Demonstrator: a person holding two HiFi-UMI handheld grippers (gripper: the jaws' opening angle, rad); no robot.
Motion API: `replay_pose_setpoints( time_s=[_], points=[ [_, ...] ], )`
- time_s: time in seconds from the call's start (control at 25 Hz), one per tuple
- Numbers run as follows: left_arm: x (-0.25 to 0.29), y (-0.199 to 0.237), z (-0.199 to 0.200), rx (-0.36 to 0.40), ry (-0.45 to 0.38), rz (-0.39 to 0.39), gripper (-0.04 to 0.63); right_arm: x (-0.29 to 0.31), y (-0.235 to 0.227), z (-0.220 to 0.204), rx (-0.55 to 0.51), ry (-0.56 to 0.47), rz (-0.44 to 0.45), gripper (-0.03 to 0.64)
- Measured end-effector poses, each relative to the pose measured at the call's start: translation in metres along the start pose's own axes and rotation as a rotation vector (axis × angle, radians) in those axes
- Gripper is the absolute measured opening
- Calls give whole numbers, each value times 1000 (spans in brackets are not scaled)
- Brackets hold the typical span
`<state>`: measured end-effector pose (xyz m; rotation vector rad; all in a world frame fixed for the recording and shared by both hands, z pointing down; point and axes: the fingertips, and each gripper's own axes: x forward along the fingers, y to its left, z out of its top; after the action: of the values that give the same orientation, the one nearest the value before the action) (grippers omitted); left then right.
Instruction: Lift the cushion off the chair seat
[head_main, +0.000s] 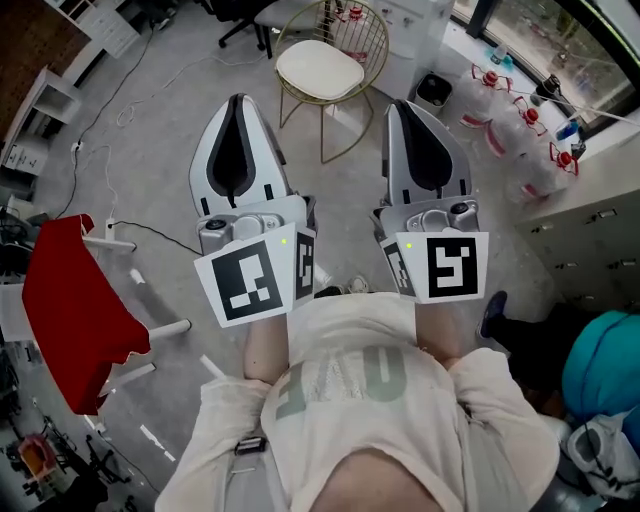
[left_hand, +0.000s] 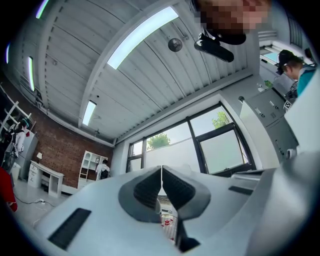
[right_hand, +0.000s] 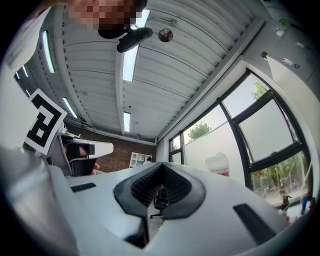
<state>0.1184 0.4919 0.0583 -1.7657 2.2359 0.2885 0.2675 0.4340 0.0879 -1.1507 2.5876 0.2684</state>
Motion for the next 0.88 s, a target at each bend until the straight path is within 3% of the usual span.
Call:
replay_pose_setpoints(
  time_s=[0.4,0.6,0.88],
  points=[
    [33,11,-25,12,-13,25,15,31,-28,-39,71,31,-15,15],
    [92,14,-49,-31,-60,-20,15,65,-51,-59,1,29,-53,17],
    [193,37,-105,-79,-48,-55,15,146,-79,-103,-63,66,-110,17]
  ],
)
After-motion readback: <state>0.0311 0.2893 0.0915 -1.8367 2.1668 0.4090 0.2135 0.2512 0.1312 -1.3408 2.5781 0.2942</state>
